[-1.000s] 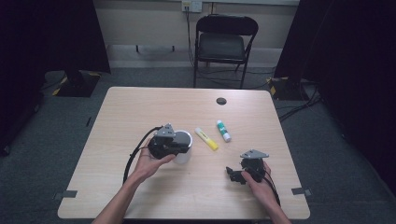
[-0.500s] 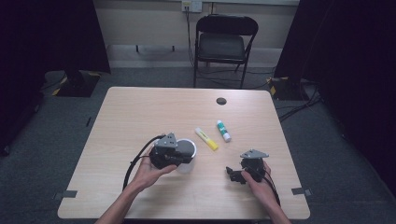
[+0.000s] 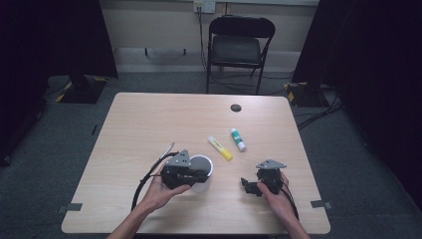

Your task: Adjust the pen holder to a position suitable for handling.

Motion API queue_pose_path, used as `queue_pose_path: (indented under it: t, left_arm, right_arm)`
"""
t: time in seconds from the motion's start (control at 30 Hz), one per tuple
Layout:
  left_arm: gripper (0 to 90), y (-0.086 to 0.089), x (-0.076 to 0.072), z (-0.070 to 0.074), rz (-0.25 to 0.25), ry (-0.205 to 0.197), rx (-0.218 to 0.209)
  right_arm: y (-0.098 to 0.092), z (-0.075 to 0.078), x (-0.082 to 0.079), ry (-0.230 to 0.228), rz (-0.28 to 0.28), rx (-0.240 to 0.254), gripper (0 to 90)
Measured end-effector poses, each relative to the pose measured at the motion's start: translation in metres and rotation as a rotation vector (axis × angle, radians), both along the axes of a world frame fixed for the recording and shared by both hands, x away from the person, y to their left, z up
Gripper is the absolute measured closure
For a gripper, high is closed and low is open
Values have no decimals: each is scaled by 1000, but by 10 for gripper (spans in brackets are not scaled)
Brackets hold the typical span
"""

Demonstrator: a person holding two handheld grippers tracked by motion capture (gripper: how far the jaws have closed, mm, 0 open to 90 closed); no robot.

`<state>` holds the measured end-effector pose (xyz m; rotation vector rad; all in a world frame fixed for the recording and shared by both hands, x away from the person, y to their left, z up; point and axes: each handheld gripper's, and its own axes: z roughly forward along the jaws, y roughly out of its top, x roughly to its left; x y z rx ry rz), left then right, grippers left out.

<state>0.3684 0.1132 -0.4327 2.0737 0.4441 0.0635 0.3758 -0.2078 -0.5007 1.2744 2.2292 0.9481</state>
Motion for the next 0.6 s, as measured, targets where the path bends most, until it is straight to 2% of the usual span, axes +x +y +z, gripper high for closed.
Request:
queue_pose_path:
  t: [0.37,0.53,0.6]
  left_arm:
    - [825,-5,1,-2,-19,14,-20]
    - [748,3,2,5,0,14,-60]
    - [741,8,3,9,9,15,-95]
  right_arm:
    - [0,0,0,0,2,-1,76]
    - [0,0,1,2,4,0,75]
    - [0,0,1,2,4,0,75]
